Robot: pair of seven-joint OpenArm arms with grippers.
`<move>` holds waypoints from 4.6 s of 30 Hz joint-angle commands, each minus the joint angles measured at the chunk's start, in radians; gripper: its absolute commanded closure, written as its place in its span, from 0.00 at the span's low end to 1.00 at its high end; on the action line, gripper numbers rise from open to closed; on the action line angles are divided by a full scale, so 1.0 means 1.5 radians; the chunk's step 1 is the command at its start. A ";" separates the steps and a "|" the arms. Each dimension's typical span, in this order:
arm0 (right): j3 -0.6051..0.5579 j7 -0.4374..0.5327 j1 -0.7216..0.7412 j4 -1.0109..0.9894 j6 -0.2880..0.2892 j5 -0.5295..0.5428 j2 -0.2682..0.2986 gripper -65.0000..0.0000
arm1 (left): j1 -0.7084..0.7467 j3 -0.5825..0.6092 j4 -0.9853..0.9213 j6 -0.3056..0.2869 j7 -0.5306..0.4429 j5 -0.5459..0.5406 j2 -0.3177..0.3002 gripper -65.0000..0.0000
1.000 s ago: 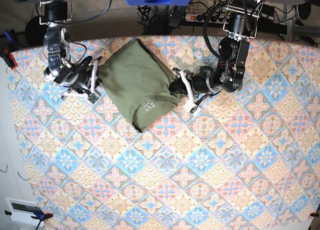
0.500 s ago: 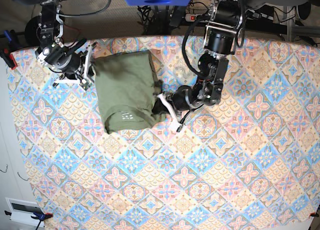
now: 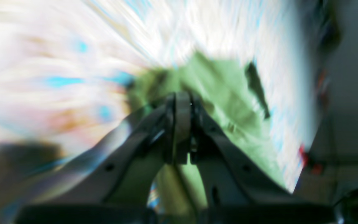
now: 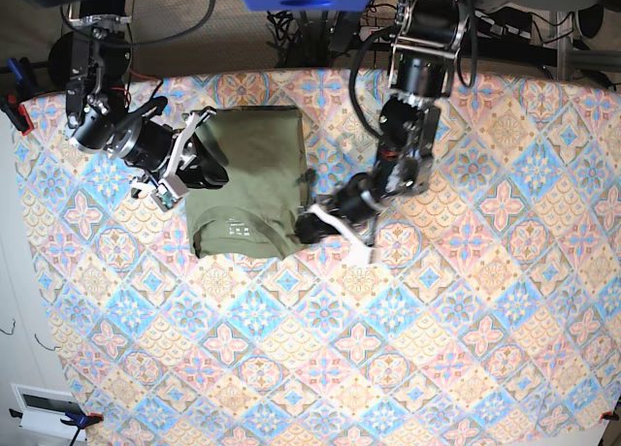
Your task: Layout the t-shirt on the table in an organized manner, then fold the t-shirt properly
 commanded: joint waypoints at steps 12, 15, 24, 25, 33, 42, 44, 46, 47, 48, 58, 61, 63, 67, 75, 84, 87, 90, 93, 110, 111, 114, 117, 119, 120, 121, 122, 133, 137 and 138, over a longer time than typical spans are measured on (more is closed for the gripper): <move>-0.157 0.020 0.114 -0.081 0.003 -0.084 -0.060 0.93 | 0.112 -0.020 0.148 -0.003 -0.006 -0.128 -0.114 1.00; -0.190 0.021 0.115 -0.156 0.003 -0.134 -0.089 0.93 | 0.132 -0.020 0.179 -0.003 -0.006 -0.146 -0.122 1.00; -0.215 0.023 0.115 -0.304 0.003 -0.219 -0.124 0.93 | 0.163 -0.020 0.230 -0.003 -0.006 -0.149 -0.141 1.00; -0.222 0.025 0.115 -0.316 0.003 -0.232 -0.124 0.93 | 0.163 -0.019 0.230 -0.003 -0.006 -0.149 -0.141 1.00; -0.228 0.053 0.115 -0.368 0.003 -0.353 -0.146 0.93 | 0.173 -0.019 0.231 -0.003 -0.005 -0.149 -0.141 1.00; -0.188 0.054 0.114 -0.368 0.003 -0.445 -0.147 0.93 | 0.174 -0.019 0.232 -0.003 -0.005 -0.150 -0.141 1.00; -0.158 0.054 0.112 -0.368 0.003 -0.450 -0.147 0.93 | 0.174 -0.019 0.232 -0.003 -0.005 -0.150 -0.141 1.00; -0.136 0.055 0.110 -0.368 0.003 -0.451 -0.144 0.93 | 0.174 -0.019 0.232 -0.003 -0.005 -0.150 -0.141 1.00; -0.128 0.055 0.110 -0.368 0.003 -0.452 -0.142 0.93 | 0.174 -0.019 0.232 -0.003 -0.005 -0.150 -0.141 1.00; -0.118 0.055 0.112 -0.368 0.003 -0.453 -0.135 0.93 | 0.174 -0.019 0.232 -0.003 -0.005 -0.150 -0.141 1.00; -0.106 0.088 0.163 -0.386 0.003 -0.450 -0.063 0.93 | 0.173 -0.019 0.281 -0.003 0.042 -0.150 -0.140 1.00; -0.105 0.092 0.199 -0.422 0.003 -0.453 -0.063 0.93 | 0.173 -0.019 0.285 -0.003 0.042 -0.150 -0.140 1.00; -0.105 0.092 0.221 -0.440 0.003 -0.453 -0.063 0.93 | 0.173 -0.019 0.285 -0.003 0.042 -0.150 -0.140 1.00; -0.105 0.093 0.255 -0.466 0.003 -0.454 -0.063 0.93 | 0.173 -0.019 0.284 -0.003 0.042 -0.149 -0.141 1.00; -0.105 0.089 0.285 -0.464 0.003 -0.452 -0.051 0.93 | 0.174 -0.019 0.284 -0.003 0.042 -0.149 -0.141 1.00; -0.111 0.085 0.226 -0.373 0.003 -0.453 -0.051 0.93 | 0.177 -0.019 0.282 -0.003 0.042 -0.146 -0.137 1.00; -0.112 0.087 0.203 -0.371 0.003 -0.453 -0.055 0.93 | 0.177 -0.018 0.282 -0.003 0.042 -0.146 -0.137 1.00; -0.113 0.088 0.192 -0.371 0.003 -0.454 -0.080 0.93 | 0.178 -0.018 0.282 -0.003 0.042 -0.146 -0.137 1.00; -0.113 0.087 0.183 -0.369 0.003 -0.454 -0.093 0.93 | 0.178 -0.018 0.282 -0.003 0.042 -0.146 -0.137 1.00; -0.032 0.014 0.155 -0.068 0.003 -0.449 -0.093 0.93 | 0.189 -0.018 0.282 -0.003 0.041 -0.146 -0.136 1.00; -0.016 0.014 0.155 -0.075 0.003 -0.449 -0.093 0.93 | 0.190 -0.018 0.282 -0.003 0.042 -0.146 -0.136 1.00; 0.021 0.016 0.159 -0.120 0.003 -0.451 -0.091 0.93 | 0.195 -0.019 0.282 -0.004 0.040 -0.146 -0.136 1.00; 0.044 0.029 0.207 -0.165 0.003 -0.451 -0.090 0.93 | 0.197 -0.018 0.282 -0.004 0.040 -0.146 -0.136 1.00; 0.058 0.052 0.225 -0.200 0.003 -0.453 -0.090 0.93 | 0.198 -0.018 0.282 -0.004 0.041 -0.146 -0.136 1.00; 0.068 0.064 0.229 -0.218 0.003 -0.453 -0.090 0.93 | 0.199 -0.018 0.283 -0.004 0.041 -0.146 -0.136 1.00; 0.074 0.072 0.233 -0.233 0.003 -0.453 -0.090 0.93 | 0.201 -0.018 0.283 -0.004 0.041 -0.146 -0.136 1.00; 0.078 0.078 0.240 -0.247 0.003 -0.453 -0.090 0.93 | 0.204 -0.018 0.283 -0.004 0.041 -0.146 -0.136 1.00; 0.035 0.122 0.255 -0.388 0.003 -0.453 -0.094 0.93 | 0.206 -0.019 0.283 -0.004 0.041 -0.146 -0.136 1.00; -0.009 0.134 0.254 -0.388 0.003 -0.453 -0.095 0.93 | 0.206 -0.017 0.283 -0.004 0.041 -0.146 -0.136 1.00; -0.013 0.135 0.254 -0.388 0.003 -0.453 -0.096 0.93 | 0.206 -0.017 0.283 -0.004 0.041 -0.146 -0.135 1.00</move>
